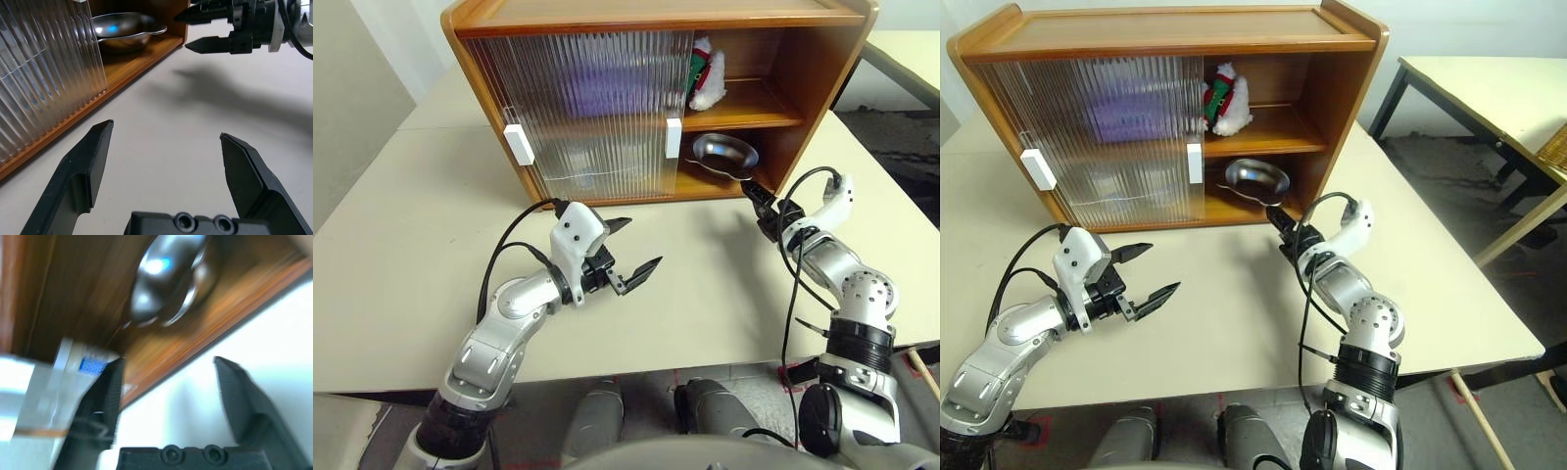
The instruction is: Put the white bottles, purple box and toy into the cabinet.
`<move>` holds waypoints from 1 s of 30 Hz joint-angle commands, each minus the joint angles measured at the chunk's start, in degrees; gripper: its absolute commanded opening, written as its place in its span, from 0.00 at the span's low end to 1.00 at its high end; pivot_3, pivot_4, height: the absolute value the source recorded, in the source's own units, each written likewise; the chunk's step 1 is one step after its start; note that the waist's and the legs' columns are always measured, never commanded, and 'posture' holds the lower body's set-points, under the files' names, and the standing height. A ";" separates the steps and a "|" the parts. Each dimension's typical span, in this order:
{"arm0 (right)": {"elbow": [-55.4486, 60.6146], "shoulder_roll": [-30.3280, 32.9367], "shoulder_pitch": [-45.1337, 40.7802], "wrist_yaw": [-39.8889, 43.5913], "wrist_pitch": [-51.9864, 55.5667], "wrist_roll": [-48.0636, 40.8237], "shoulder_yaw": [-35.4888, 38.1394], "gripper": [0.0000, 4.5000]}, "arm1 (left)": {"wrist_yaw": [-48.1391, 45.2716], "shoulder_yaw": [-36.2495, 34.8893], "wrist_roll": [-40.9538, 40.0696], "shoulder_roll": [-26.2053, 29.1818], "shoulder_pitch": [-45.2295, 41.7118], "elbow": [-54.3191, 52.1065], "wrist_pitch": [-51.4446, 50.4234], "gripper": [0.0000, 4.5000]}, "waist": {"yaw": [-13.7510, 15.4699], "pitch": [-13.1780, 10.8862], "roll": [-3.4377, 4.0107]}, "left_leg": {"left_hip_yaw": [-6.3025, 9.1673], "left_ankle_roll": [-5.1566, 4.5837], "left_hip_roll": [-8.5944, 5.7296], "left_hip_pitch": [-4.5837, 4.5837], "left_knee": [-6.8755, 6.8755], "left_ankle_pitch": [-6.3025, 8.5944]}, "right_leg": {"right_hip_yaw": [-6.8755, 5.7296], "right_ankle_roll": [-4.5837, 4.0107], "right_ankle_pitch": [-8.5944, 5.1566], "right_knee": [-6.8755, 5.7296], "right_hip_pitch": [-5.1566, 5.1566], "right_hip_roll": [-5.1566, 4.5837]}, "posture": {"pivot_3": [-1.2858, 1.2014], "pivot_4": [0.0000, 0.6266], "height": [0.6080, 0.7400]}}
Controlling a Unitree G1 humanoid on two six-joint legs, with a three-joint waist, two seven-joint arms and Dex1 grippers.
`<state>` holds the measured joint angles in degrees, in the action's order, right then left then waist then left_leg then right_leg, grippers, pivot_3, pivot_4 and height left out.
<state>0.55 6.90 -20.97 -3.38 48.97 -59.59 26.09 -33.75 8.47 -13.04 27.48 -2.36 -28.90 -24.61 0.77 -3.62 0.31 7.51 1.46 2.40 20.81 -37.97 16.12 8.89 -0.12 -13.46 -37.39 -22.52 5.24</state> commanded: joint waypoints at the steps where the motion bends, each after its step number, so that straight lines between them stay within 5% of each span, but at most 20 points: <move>1: 3.72 0.14 2.09 2.19 1.16 0.15 -2.90 0.53 | -0.63 -0.39 -0.16 0.51 0.79 0.49 0.74 1.00 | -0.03 0.00 0.00 | 0.00 0.00 0.00 0.01 0.00 0.00 | 0.00 0.00 0.00 0.01 0.00 0.00 | 0.53 0.13 1.00; 7: 8.76 1.40 5.91 6.83 0.88 2.14 -7.97 0.03 | -1.46 -1.65 -0.68 1.28 1.55 0.44 1.46 1.00 | -0.08 0.00 -0.01 | 0.00 0.00 -0.01 0.02 0.00 0.00 | -0.01 0.00 -0.03 0.03 0.02 0.02 | 0.53 0.13 1.00; 8: 9.22 1.87 6.20 7.89 0.55 2.96 -8.91 0.01 | -1.57 -1.71 -0.71 1.31 1.53 0.47 1.58 1.00 | -0.07 0.00 -0.01 | 0.00 0.00 -0.01 0.02 0.00 0.00 | -0.01 0.00 -0.03 0.04 0.02 0.02 | 0.53 0.13 1.00; 21: 14.33 7.65 4.65 25.95 -5.77 12.50 -22.84 0.01 | -4.57 -4.36 -2.48 3.14 3.84 0.56 3.71 1.00 | -0.21 0.01 -0.03 | -0.02 0.00 -0.03 0.02 -0.03 0.00 | -0.05 -0.07 -0.07 0.06 0.04 0.04 | 0.53 0.12 1.00; 30: 9.44 1.02 -4.07 23.69 -8.72 17.98 -26.09 0.01 | -5.31 -7.49 -3.00 5.12 5.56 1.32 5.13 1.00 | -0.20 0.04 -0.06 | 0.03 -0.01 0.00 -0.03 -0.05 -0.02 | -0.06 -0.40 -0.16 0.06 0.03 0.05 | 0.54 0.11 1.00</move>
<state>11.37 8.28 -24.25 21.35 41.13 -42.97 0.67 -38.90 1.58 -15.77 32.26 2.82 -28.17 -20.00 0.57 -3.59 0.24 7.55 1.44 2.41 20.78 -38.02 16.09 8.83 -0.56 -13.59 -37.33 -22.50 5.29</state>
